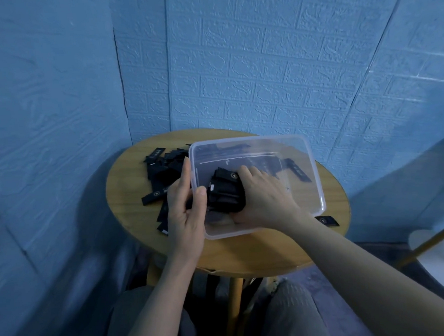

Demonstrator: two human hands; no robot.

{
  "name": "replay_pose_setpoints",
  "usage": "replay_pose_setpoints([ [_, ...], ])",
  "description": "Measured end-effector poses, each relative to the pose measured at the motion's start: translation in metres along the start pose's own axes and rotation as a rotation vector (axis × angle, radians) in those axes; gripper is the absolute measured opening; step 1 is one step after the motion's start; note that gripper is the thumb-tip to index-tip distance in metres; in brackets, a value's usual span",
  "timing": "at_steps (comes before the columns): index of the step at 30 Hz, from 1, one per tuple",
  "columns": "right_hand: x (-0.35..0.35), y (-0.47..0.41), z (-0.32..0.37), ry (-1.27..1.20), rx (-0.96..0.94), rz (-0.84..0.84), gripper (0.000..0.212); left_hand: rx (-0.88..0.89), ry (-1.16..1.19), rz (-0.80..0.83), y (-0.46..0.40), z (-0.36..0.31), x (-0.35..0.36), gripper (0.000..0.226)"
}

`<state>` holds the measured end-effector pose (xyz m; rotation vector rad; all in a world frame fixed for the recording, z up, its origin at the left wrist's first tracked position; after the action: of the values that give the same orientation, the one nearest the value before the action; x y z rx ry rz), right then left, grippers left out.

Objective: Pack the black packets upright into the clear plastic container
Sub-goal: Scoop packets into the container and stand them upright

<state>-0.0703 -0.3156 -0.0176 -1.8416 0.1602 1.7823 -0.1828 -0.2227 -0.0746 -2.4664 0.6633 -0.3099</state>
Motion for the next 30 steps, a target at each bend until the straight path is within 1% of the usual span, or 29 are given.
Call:
replay_pose_setpoints([
  [4,-0.005,0.001,-0.010,-0.131,0.153,-0.057,0.047,-0.032,0.000,0.002,-0.001,0.005,-0.001,0.048],
  [8,-0.010,0.002,-0.019,-0.296,0.290,-0.071,0.043,0.000,0.000,-0.003,0.001,-0.001,-0.001,0.048],
  [12,-0.025,0.009,-0.019,-0.474,0.321,-0.127,0.046,0.037,0.053,-0.003,0.004,-0.020,0.000,0.050],
  [15,-0.039,0.015,-0.026,-0.700,0.344,-0.181,0.053,-0.025,0.103,-0.001,0.001,-0.032,-0.004,0.053],
  [18,-0.039,0.022,-0.033,-0.841,0.386,-0.180,0.064,-0.051,0.110,0.019,0.005,-0.040,-0.009,0.063],
  [22,-0.021,0.036,-0.033,-0.955,0.456,-0.146,0.060,-0.063,0.089,0.064,0.017,-0.036,-0.009,0.054],
  [25,-0.005,0.037,-0.030,-1.029,0.528,-0.122,0.074,-0.073,0.046,0.093,0.020,-0.028,-0.002,0.052],
  [27,0.004,0.033,-0.027,-1.055,0.567,-0.138,0.076,-0.070,0.010,0.120,0.019,-0.028,0.002,0.050],
  [29,0.010,0.030,-0.024,-1.044,0.596,-0.180,0.073,-0.120,0.025,0.149,0.016,-0.026,0.004,0.055],
  [30,0.011,0.029,-0.022,-1.017,0.601,-0.200,0.070,-0.152,0.045,0.168,0.016,-0.025,0.005,0.063],
])
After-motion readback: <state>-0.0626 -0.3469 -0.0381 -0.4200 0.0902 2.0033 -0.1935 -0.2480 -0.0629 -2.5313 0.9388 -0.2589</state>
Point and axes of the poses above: each hand's wrist, its own y-axis away from the middle knuckle, its own x-axis out of the palm, z = x × y, the point moved 5 cm from there along -y, towards the middle knuckle, and after that the axes turned 3 degrees about -y, right-handed, at the moved point
